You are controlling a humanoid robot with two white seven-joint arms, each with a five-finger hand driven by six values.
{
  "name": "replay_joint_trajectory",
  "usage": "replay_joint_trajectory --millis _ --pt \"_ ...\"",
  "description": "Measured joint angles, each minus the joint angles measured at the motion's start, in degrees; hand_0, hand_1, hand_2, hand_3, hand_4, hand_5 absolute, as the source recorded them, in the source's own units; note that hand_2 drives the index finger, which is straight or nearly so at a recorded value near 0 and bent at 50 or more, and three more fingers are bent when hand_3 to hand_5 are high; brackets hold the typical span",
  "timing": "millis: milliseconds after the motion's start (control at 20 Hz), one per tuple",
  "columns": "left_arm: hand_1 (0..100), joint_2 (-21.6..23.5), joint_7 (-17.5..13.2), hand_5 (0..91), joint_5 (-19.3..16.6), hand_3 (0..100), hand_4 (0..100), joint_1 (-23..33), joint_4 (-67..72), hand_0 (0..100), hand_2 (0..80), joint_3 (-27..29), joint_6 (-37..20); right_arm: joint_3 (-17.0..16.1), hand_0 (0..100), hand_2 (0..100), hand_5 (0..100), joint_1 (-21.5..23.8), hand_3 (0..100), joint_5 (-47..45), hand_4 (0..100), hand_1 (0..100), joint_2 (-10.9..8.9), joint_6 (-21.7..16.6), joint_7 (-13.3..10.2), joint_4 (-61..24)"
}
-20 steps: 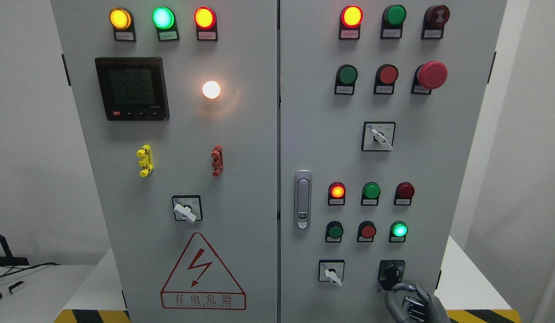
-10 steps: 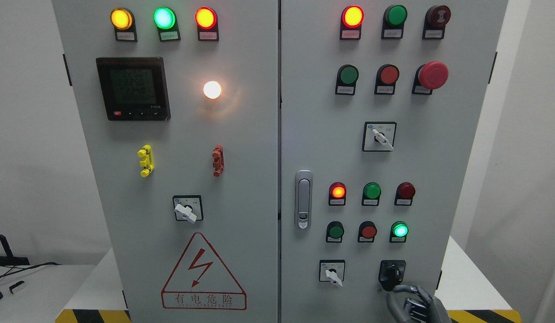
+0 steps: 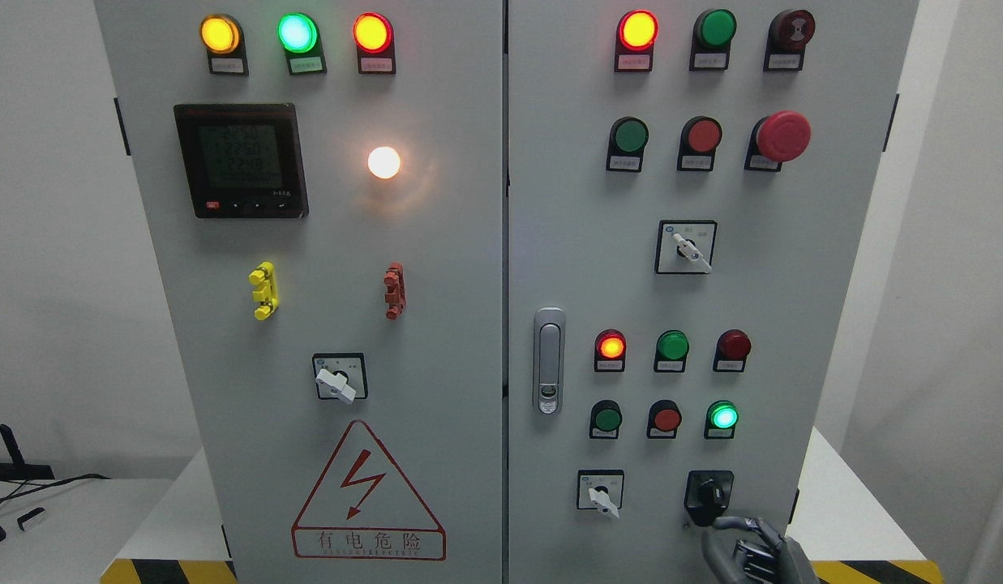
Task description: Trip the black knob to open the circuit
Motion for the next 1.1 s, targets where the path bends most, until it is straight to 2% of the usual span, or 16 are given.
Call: replay_joint_trajectory --millis 1103 --pt "39 0.0 0.0 0.0 0.0 0 0 0.0 0.0 12 0.0 0.0 0.0 -1.2 43 44 97 -0.2 100 0.0 100 75 0.00 0.0 0.0 0.5"
